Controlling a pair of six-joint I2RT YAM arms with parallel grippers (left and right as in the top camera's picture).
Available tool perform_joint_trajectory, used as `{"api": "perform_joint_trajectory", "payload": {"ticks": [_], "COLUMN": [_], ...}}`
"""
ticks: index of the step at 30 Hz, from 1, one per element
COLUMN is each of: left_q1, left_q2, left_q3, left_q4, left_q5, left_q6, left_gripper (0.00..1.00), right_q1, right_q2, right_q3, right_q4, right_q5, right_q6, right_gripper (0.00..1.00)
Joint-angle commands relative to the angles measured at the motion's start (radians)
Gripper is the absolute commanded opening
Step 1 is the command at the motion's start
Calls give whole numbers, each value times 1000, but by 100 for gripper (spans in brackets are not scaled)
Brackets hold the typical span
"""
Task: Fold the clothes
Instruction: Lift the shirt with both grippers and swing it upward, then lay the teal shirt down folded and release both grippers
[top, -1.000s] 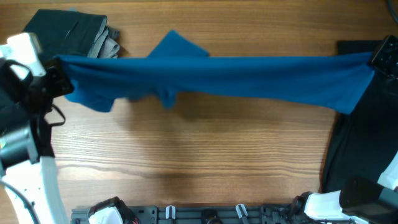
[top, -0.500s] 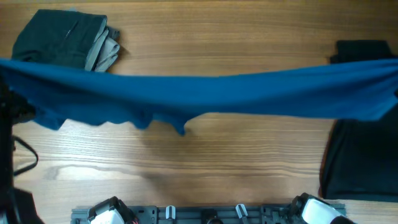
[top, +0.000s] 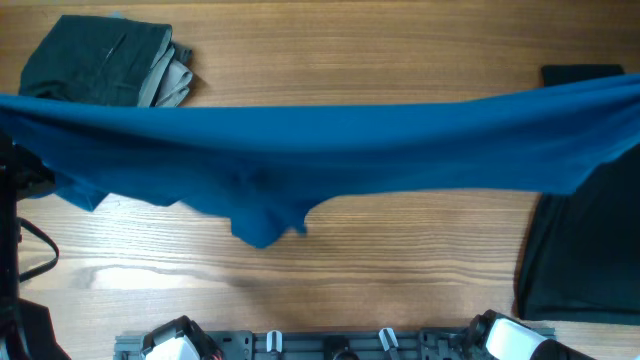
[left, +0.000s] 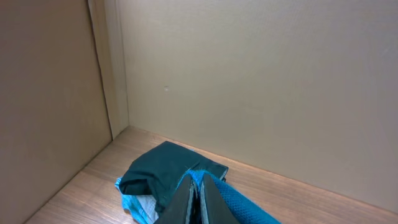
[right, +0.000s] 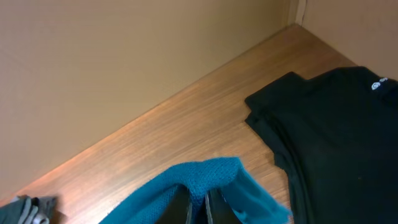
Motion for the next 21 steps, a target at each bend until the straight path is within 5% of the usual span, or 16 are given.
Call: {"api": "perform_joint_trajectory", "payload": {"ticks": [1, 5, 11, 21], "left_q1": [8, 8, -73, -360], "left_q2": [-40, -104, -113, 427], "left_q3": [17, 17, 17, 17], "left_q4": [0, -5, 15, 24], "left_q5": [-57, -187, -193, -141], "left_q6": [13, 16, 69, 142], "left_gripper": [4, 4, 4, 4], "right_q1": [-6, -6, -6, 42], "right_q2": [-50, -129, -117, 377], "right_q3": [6, 6, 5, -19], "right_q4": [-16, -53, -85, -82], "right_q5": [-35, -20, 0, -79], "right_q6": [29, 61, 65, -81], "right_gripper": [4, 4, 4, 4]}}
